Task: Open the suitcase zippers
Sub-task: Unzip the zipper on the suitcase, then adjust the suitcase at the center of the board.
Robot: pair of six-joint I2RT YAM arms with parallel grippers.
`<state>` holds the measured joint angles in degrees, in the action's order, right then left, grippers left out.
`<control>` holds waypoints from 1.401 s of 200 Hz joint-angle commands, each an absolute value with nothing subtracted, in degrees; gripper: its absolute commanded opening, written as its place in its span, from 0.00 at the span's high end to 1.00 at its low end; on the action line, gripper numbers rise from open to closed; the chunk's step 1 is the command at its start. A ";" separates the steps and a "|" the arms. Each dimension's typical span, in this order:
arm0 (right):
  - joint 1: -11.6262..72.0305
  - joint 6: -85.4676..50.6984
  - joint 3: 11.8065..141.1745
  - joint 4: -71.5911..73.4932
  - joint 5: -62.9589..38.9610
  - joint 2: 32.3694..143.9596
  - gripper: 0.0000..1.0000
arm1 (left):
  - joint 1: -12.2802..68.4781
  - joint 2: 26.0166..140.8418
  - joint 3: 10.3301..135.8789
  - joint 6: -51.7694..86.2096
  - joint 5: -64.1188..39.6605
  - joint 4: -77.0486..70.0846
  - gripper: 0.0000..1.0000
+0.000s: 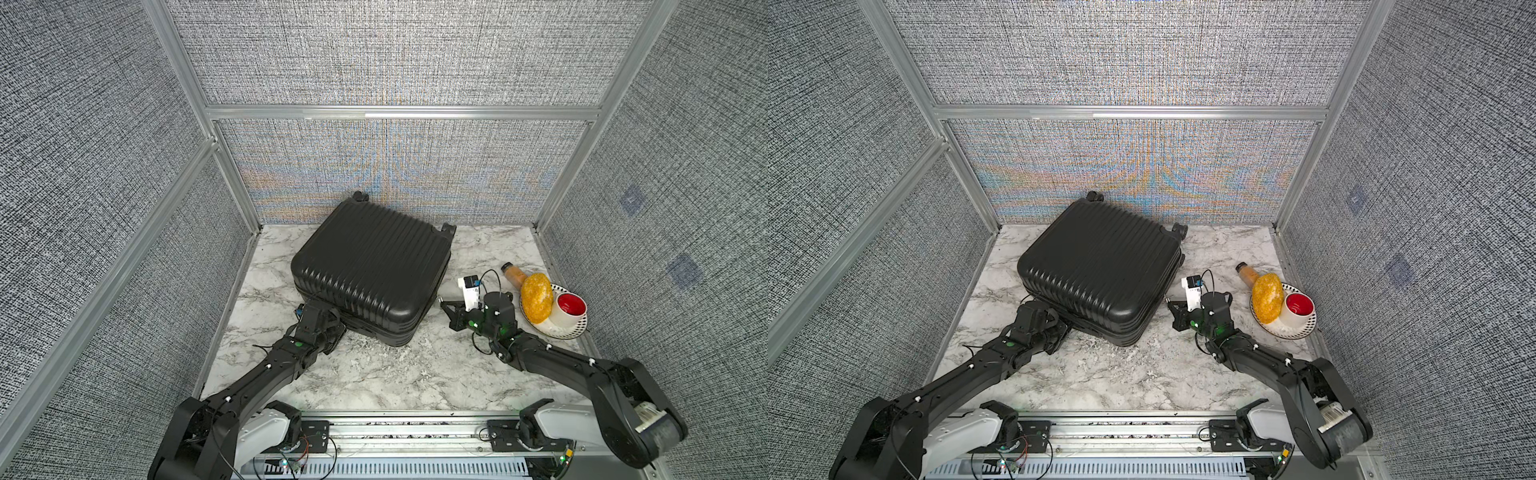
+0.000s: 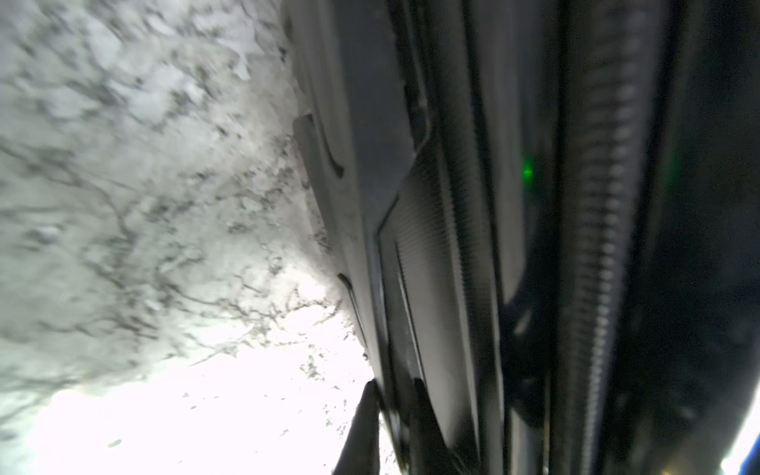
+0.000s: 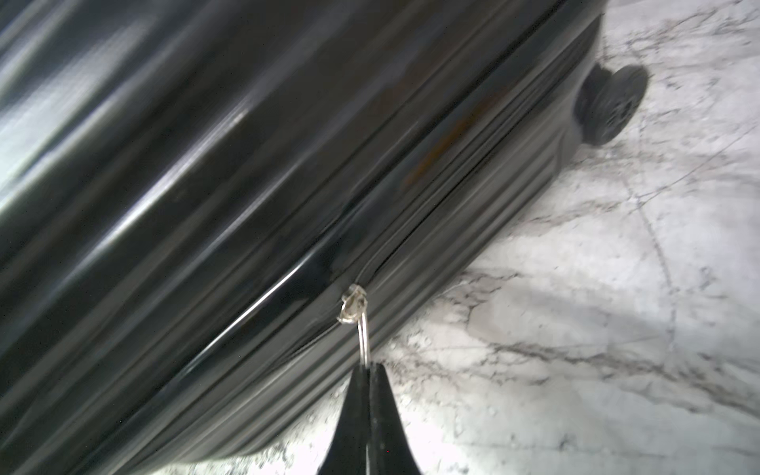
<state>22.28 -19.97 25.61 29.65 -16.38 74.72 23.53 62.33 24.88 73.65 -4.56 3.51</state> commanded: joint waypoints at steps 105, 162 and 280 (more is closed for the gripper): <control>10.32 -18.00 41.15 25.08 -13.88 90.39 1.00 | 11.60 61.27 26.05 57.73 -7.66 7.37 1.00; 10.83 -19.72 33.04 27.86 -17.86 83.79 1.00 | 5.42 70.83 34.86 52.47 -12.02 7.97 1.00; 25.92 -25.67 19.00 29.49 -11.54 67.94 1.00 | -3.30 93.88 57.50 51.78 -21.71 8.68 0.56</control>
